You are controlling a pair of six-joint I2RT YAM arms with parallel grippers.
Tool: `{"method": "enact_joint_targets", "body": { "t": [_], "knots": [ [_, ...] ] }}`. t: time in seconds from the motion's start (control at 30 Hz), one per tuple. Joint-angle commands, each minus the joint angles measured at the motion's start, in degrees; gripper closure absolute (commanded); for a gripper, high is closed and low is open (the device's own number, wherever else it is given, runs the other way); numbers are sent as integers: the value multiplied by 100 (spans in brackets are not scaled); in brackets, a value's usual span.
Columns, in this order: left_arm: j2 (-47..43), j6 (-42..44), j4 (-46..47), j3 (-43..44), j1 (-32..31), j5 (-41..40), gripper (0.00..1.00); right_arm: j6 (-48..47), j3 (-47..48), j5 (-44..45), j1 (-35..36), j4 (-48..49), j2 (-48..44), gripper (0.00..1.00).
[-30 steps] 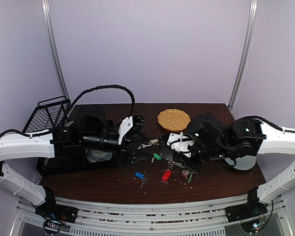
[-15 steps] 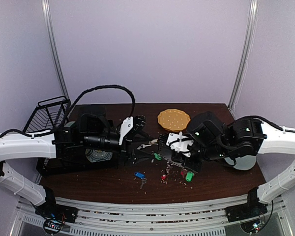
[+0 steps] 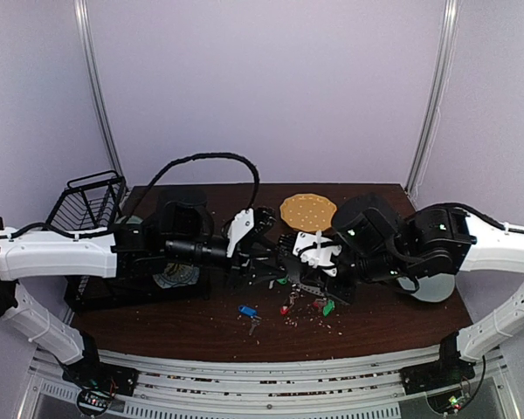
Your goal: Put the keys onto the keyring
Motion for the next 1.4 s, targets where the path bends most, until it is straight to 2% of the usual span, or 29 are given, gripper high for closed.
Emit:
{"method": "enact_joint_targets", "body": {
  "t": [0.0,0.13,0.23,0.4,0.67,1.0,1.13,1.2,1.27,1.37],
  "knots": [
    [57,-8,393,234,-66,429,52,-56,203,-49,63,151,38,100],
    [-140,80,446,101,-68,970,40,-48,158,-22,63,149,-22,100],
    [-319,-36,669,-34,-68,972,39,-30,98,-25,63,222,-71,100],
    [-330,-218,751,104,-68,1181,44,-38,148,-26,62,214,-38,100],
    [-453,-231,841,85,-68,1960,22,-47,126,13,63,195,-38,100],
    [-1156,-371,1692,-431,-60,2164,15,-56,89,50,63,225,-20,100],
    [-1241,-264,1416,-476,-42,2246,15,-55,80,90,63,221,-24,100],
    [-1235,-203,1196,-483,-42,1873,16,-45,80,87,63,229,-36,100],
    [-1071,-154,649,-280,-48,976,22,-34,79,82,61,226,-45,100],
    [-777,-96,106,8,-51,10,43,-31,104,99,67,206,-45,100]
  ]
}}
